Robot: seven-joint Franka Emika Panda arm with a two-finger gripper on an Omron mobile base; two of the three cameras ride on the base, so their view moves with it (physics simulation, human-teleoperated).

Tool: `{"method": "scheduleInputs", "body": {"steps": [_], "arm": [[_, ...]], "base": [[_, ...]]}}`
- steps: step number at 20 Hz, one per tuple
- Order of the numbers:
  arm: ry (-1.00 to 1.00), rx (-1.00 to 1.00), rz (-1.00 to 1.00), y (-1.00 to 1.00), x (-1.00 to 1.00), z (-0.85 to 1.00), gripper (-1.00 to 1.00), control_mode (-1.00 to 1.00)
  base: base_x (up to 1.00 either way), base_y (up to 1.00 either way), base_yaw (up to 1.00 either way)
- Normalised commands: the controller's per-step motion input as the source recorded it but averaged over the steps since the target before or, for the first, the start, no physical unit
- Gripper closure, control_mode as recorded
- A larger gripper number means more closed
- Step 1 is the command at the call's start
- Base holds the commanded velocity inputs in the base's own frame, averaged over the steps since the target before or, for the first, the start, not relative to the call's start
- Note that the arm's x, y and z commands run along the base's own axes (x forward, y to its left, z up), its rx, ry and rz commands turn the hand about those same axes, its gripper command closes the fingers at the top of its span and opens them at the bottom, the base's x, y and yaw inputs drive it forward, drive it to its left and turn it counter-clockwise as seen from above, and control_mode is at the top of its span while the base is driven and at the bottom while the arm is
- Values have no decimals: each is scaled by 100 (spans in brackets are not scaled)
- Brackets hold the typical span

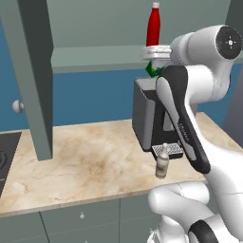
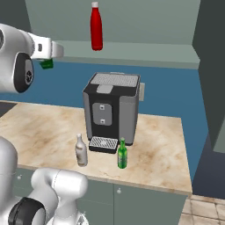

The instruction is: Sort all alcoholic drinks to one cabinet, and non-alcoholic drinks to the other.

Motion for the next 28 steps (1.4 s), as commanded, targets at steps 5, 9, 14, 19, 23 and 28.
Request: {"method": "scheduleInputs", "body": {"steps": [5, 9, 14, 19, 23, 28], "arm": [[-1, 0, 1, 8, 20, 0, 100, -100], [-1, 0, 2, 4, 23, 0, 100, -100], [0, 0, 2, 2, 28, 0, 100, -100], [0, 0, 1, 8, 36, 0, 100, -100], [0, 0, 0, 12, 40, 0, 100, -100], [0, 0, 1, 12, 36, 0, 100, -100]], "base": [[0, 0, 0], [0, 0, 0], [0, 0, 0], [0, 0, 0], [0, 0, 0], [0, 0, 0]]}}
